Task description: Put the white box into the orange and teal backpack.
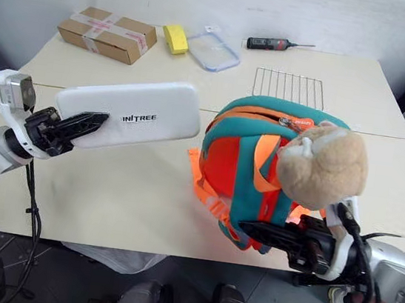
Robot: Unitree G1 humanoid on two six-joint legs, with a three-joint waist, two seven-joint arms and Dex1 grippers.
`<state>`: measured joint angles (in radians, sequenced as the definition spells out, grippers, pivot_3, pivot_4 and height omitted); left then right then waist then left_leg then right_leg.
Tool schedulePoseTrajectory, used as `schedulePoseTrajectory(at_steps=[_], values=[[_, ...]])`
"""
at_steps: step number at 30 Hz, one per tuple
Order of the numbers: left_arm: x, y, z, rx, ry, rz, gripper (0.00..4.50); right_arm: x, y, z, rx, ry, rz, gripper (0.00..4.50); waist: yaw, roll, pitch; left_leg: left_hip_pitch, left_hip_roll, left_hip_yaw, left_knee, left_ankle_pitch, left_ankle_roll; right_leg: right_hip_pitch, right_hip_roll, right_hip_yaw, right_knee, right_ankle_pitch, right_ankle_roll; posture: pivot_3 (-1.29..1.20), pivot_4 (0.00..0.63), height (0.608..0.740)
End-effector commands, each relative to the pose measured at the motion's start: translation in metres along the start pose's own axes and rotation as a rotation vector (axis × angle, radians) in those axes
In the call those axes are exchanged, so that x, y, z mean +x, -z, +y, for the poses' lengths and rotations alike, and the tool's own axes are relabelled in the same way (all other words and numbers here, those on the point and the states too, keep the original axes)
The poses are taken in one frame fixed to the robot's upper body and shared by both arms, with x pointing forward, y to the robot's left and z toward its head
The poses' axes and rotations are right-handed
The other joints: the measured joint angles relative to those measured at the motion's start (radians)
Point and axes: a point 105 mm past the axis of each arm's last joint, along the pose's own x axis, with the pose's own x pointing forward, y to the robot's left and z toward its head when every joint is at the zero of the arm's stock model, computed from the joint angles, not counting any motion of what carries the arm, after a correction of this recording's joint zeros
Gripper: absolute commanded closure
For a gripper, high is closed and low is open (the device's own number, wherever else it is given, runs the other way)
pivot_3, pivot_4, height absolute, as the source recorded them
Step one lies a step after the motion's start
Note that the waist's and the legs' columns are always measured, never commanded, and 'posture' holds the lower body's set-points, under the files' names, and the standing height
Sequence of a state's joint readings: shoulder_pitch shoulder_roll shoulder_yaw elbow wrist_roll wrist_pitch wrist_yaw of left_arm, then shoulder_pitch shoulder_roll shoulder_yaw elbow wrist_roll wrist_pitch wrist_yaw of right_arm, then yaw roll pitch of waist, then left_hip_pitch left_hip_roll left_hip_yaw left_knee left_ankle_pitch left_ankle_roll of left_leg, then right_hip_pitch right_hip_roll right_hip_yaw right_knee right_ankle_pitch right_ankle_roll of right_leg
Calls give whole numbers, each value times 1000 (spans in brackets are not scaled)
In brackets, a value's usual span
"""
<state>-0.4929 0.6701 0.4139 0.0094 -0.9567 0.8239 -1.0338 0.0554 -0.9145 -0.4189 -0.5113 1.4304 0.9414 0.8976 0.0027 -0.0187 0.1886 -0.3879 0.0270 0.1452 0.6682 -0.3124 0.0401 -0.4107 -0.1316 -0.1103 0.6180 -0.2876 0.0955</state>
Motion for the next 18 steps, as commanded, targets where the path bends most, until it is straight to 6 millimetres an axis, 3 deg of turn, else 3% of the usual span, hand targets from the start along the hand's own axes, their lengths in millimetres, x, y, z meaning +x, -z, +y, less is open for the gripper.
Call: schedulePoseTrajectory(at_steps=[1,6,9,14,18], values=[[33,-14,-23,98,164,-16,3260,-14,-14,-10,-69,43,-9,4481,12,-1,0,0,0,0,0,0,0,0,0,0,0,0,0,0,150,740],[70,-8,-30,157,284,17,3260,-10,-14,-17,-93,30,-5,4481,22,-1,0,0,0,1,0,0,0,0,1,0,1,0,0,0,150,740],[88,3,-21,228,269,88,3260,-8,-12,-17,-98,23,-4,4481,23,-1,0,-1,-1,1,0,1,0,0,3,-1,2,0,0,0,150,740],[117,2,-10,316,230,107,3260,-11,-10,-15,-98,28,-7,4481,24,-1,0,-2,-2,1,5,1,2,0,6,-3,2,2,3,0,150,740],[147,54,-33,393,428,399,3260,-13,-9,-16,-95,39,-6,4481,27,-1,0,-3,-2,0,9,-1,5,0,3,-3,1,2,3,0,150,740]])
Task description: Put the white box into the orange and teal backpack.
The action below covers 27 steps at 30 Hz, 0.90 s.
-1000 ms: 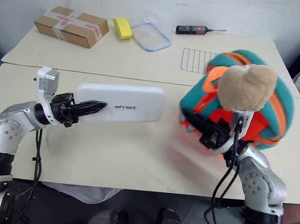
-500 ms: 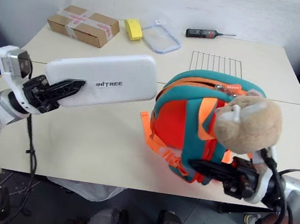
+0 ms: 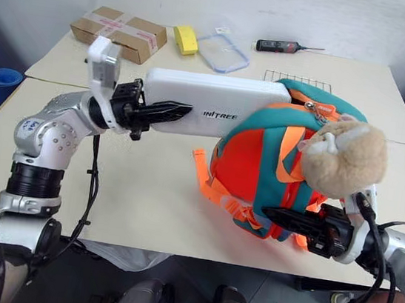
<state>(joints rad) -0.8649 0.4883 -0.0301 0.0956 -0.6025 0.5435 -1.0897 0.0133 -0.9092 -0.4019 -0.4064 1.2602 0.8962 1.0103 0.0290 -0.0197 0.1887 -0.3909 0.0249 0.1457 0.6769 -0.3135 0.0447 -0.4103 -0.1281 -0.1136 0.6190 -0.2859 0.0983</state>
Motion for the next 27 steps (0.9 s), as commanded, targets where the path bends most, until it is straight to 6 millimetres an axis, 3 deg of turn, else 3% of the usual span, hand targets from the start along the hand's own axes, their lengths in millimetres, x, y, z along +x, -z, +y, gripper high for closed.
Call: schedulePoseTrajectory(at_steps=[1,7,10,12,15,18,21,24,27], values=[[45,21,-20,90,179,173,3260,0,-5,5,-40,-19,-8,4481,1,0,0,0,-1,0,0,0,1,0,-1,0,1,0,0,0,150,740],[108,45,-13,158,181,238,3260,4,-5,3,-53,-23,-3,4481,7,0,0,-4,-2,0,5,-4,6,0,-4,2,-2,1,3,0,150,740],[128,51,-12,174,167,230,3260,5,-4,2,-61,-19,-2,4481,4,0,0,-4,-2,0,5,-4,6,0,-5,2,-4,2,3,0,150,740],[131,49,-8,161,137,193,2542,5,-3,1,-64,-6,-9,4500,1,0,0,-5,-1,0,5,-4,7,0,-5,1,-4,2,3,0,150,740],[124,41,-11,168,156,142,1714,4,-2,0,-65,12,-20,4500,-2,0,0,-5,0,-1,6,-4,6,0,-6,1,-4,2,3,0,150,740],[98,13,-18,286,255,25,921,5,-1,-3,-70,32,-43,4500,-7,0,0,-5,0,-1,6,-4,6,-1,-6,1,-4,2,3,0,150,740],[76,-1,-18,301,305,-6,921,6,0,-4,-75,38,-52,4500,-11,0,0,-6,2,0,6,-4,4,-3,-4,0,-3,2,3,0,150,740],[36,-14,-9,313,345,81,921,9,1,-6,-80,42,-64,4500,-10,0,0,-6,2,0,6,-3,4,-3,-3,-4,-2,2,3,0,150,740],[32,-37,-15,343,374,27,921,11,0,-8,-85,46,-71,4500,-8,0,0,-6,2,0,6,-3,4,-3,-3,-6,-1,2,3,0,150,740]])
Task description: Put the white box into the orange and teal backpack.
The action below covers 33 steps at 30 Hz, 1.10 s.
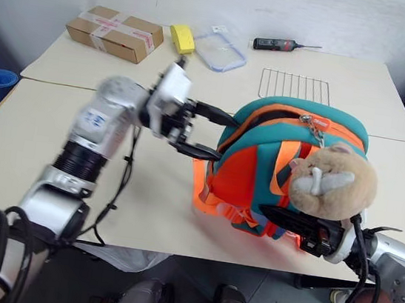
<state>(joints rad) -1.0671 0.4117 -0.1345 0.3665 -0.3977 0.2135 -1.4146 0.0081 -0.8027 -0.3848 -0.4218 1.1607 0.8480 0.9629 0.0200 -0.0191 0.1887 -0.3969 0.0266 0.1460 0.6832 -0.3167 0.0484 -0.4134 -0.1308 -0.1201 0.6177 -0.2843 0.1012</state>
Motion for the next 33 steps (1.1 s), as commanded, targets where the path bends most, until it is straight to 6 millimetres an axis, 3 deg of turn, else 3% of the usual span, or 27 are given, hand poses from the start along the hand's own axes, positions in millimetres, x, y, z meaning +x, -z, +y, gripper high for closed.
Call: schedulePoseTrajectory(at_steps=[1,9,16,27,33], values=[[8,-45,-2,136,52,-110,921,5,-6,3,-42,-23,-20,4500,5,0,0,0,0,0,0,0,0,0,0,0,0,0,0,0,150,740],[74,-75,-11,324,139,-188,921,9,-6,0,-44,-37,-7,4500,9,0,0,-5,-10,-4,2,0,10,3,-4,0,-1,4,8,0,150,740],[107,-89,-14,345,205,-272,921,9,-6,-1,-46,-40,-2,4500,5,0,0,-6,-10,-4,2,1,11,3,-4,-3,-8,6,10,0,150,740],[138,-63,-26,322,362,-150,921,11,-7,-5,-51,-45,-1,4500,7,0,0,-6,-10,-4,2,1,12,3,-4,-3,-9,6,10,0,150,740],[140,-62,-30,311,352,-190,2423,10,-9,-9,-50,-44,4,4500,6,0,0,-6,-11,-5,2,1,12,3,-6,-3,-9,6,10,0,150,740]])
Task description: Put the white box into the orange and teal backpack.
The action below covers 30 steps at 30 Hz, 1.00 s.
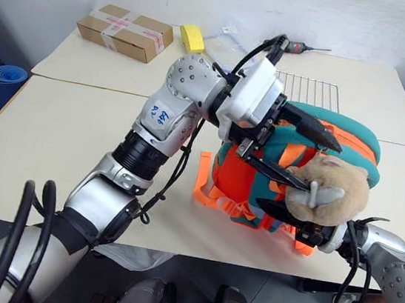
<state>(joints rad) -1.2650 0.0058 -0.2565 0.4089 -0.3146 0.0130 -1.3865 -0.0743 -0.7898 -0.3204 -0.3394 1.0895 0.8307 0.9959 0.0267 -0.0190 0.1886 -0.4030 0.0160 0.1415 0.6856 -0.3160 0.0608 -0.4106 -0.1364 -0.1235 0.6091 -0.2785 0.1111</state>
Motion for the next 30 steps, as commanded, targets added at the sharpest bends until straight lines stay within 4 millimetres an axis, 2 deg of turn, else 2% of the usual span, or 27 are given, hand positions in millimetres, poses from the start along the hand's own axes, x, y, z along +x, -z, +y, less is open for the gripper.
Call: schedulePoseTrajectory(at_steps=[1,5,7,12,17,23,26,30], values=[[11,-2,-5,-2,27,-26,2778,4,-8,5,-44,-39,-2,4500,-1,0,0,0,0,0,0,0,0,0,0,0,0,0,0,0,150,740],[6,-5,-6,7,7,-51,4021,4,-7,1,-44,-35,-5,4500,0,0,0,0,0,0,0,0,0,0,0,0,1,0,0,0,150,740],[-2,-9,-2,5,-36,-74,4472,5,-7,0,-46,-30,-11,4500,-1,0,0,0,0,0,1,0,0,0,0,0,1,0,0,0,150,740],[-38,-10,5,-38,-165,-70,4472,4,-6,-4,-53,-5,-33,4500,-3,0,0,0,0,0,1,0,0,0,0,-1,1,0,0,0,150,740],[-90,-8,-2,-118,-281,-8,4472,2,-6,-9,-58,27,-69,4500,-12,1,-1,0,1,0,1,1,-1,0,2,0,5,0,0,0,150,740],[-135,-10,-4,-167,-454,21,4472,2,-2,-11,-50,48,-96,4500,-8,1,-1,0,1,0,1,1,-2,0,1,0,7,0,0,0,150,740],[-155,-13,-4,-195,-547,10,4472,2,0,-11,-42,56,-106,4500,-7,1,-1,0,0,0,1,1,-2,0,1,0,8,0,0,0,150,740],[-176,-4,-11,-245,-626,59,4472,0,2,-10,-33,67,-118,4500,-6,1,-1,0,0,0,1,1,-2,0,1,0,8,0,0,0,150,740]])
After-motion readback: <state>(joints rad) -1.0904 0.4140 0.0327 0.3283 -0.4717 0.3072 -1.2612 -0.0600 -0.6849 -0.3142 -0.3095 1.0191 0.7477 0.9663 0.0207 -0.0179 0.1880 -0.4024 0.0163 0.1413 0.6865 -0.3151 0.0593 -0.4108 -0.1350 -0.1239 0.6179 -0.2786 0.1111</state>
